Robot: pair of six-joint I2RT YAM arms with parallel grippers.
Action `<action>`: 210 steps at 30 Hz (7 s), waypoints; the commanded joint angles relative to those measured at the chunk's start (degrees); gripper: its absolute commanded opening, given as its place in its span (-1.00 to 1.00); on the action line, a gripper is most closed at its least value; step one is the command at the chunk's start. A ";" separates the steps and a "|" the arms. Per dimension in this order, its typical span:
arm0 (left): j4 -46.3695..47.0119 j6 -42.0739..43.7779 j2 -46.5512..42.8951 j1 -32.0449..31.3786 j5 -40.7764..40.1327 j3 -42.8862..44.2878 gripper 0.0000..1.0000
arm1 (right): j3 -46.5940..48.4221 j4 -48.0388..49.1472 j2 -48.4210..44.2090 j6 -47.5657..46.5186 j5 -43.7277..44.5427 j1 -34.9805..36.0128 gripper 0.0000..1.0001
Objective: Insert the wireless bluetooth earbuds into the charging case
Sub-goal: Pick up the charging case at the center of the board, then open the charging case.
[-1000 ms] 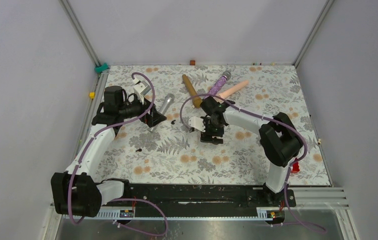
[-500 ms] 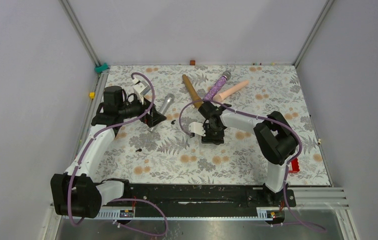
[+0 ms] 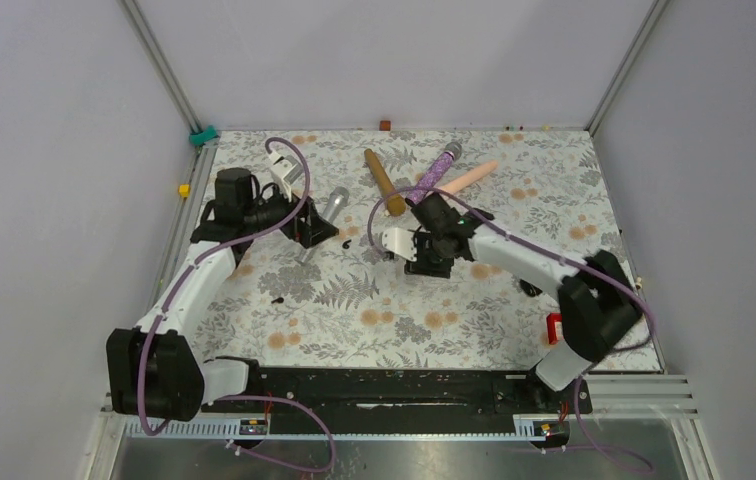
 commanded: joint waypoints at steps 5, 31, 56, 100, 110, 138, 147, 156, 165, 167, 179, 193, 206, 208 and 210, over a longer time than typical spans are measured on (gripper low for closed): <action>-1.68 -7.46 7.20 -9.63 -4.04 14.92 0.97 | -3.98 17.03 -22.90 11.07 -1.10 0.16 -0.52; -1.49 -25.96 24.82 -27.88 -7.12 30.45 0.81 | -10.56 27.72 -32.43 19.94 3.66 1.05 -0.53; -2.47 -24.45 25.19 -31.27 -5.70 31.00 -0.55 | -9.86 29.22 -30.32 21.62 6.98 2.90 -0.50; -42.66 30.90 -2.39 -28.43 1.67 24.58 -0.99 | 2.91 12.41 -29.44 38.94 -39.80 2.70 0.64; -41.01 30.77 -3.55 -28.16 1.79 19.78 -0.85 | 3.44 15.43 -24.13 41.42 -42.88 2.73 0.77; -32.42 21.73 0.95 -27.20 10.38 17.30 -0.78 | -3.44 25.17 -21.10 47.48 -48.11 2.73 0.17; -32.36 22.07 0.64 -27.20 11.08 17.03 -0.75 | -3.18 25.47 -20.18 47.70 -48.25 2.90 -0.18; -32.38 22.08 1.25 -27.15 10.61 17.04 0.35 | -3.59 25.82 -21.55 47.46 -47.45 2.86 -0.66; -28.30 18.49 0.43 -25.16 9.50 15.59 0.96 | -3.57 24.88 -25.07 45.88 -44.41 2.79 -0.78; -26.37 16.47 0.00 -24.26 9.05 15.02 0.97 | -3.67 24.94 -25.95 45.68 -42.90 2.77 -0.80; -19.48 9.92 0.36 -22.89 8.75 12.99 0.97 | -4.54 27.80 -26.89 48.17 -37.54 2.81 -0.85; -19.40 10.78 -0.40 -22.63 12.54 12.51 0.56 | -8.93 41.18 -27.34 63.82 -30.49 -0.05 -0.87; -18.91 9.76 -0.17 -22.03 12.47 12.69 0.12 | -11.13 46.15 -25.32 68.08 -33.72 -0.96 -0.87; -18.63 9.47 -0.15 -21.86 12.48 12.70 0.10 | -11.28 46.24 -25.35 68.02 -33.96 -0.95 -0.87; -18.35 9.18 -0.06 -21.72 12.53 12.68 0.08 | -11.56 46.77 -25.55 68.02 -34.52 -0.93 -0.87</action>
